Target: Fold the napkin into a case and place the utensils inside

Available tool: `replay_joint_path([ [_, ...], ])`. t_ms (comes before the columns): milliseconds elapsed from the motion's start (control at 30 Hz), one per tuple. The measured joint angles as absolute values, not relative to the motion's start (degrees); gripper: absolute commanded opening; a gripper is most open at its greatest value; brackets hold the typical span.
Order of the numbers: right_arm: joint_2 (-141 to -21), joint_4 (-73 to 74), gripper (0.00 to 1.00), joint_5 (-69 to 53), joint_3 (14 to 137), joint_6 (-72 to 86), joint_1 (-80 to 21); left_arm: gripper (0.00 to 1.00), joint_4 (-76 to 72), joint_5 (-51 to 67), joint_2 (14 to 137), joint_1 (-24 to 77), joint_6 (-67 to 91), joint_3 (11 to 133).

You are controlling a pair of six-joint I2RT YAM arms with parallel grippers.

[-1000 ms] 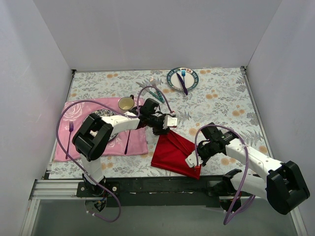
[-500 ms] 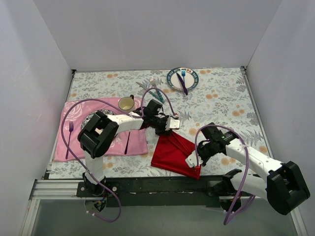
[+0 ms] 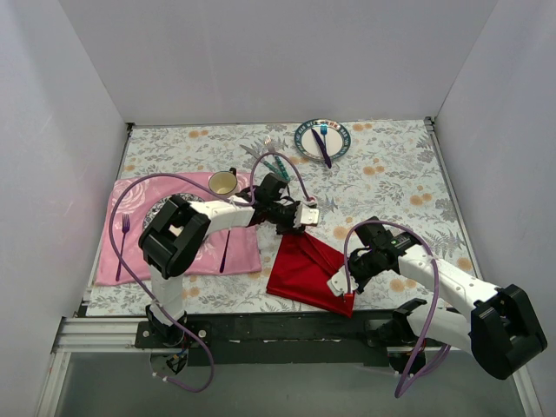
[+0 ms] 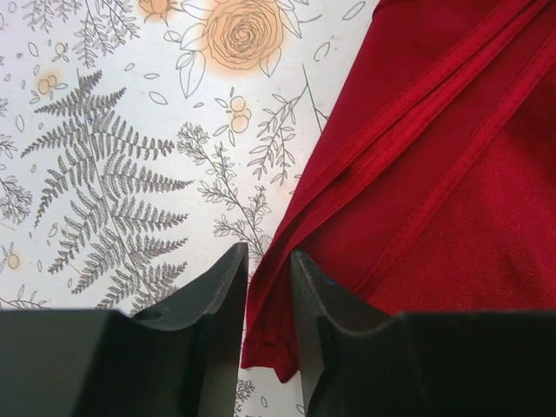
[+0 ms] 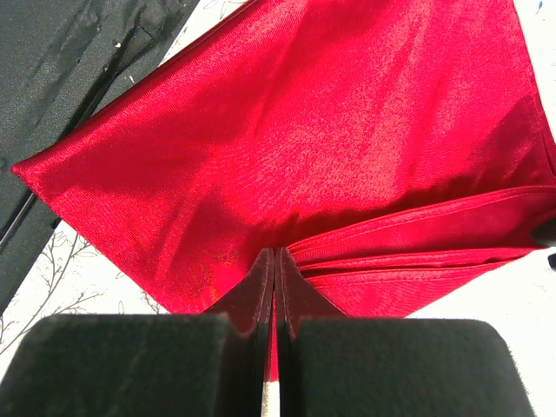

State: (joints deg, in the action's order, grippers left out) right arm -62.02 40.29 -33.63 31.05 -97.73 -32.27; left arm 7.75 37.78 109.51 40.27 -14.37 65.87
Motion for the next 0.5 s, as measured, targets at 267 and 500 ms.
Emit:
replay_joint_path([
  [267,-62.26,40.32,0.01,-33.65,31.05,-97.71,-32.27,0.19,8.93,38.61,111.68,40.27,-15.31,67.37],
  [500,-62.26,40.29,0.01,-33.63,31.05,-97.71,-32.27,0.07,10.61,39.24,111.70,40.27,-16.82,67.37],
])
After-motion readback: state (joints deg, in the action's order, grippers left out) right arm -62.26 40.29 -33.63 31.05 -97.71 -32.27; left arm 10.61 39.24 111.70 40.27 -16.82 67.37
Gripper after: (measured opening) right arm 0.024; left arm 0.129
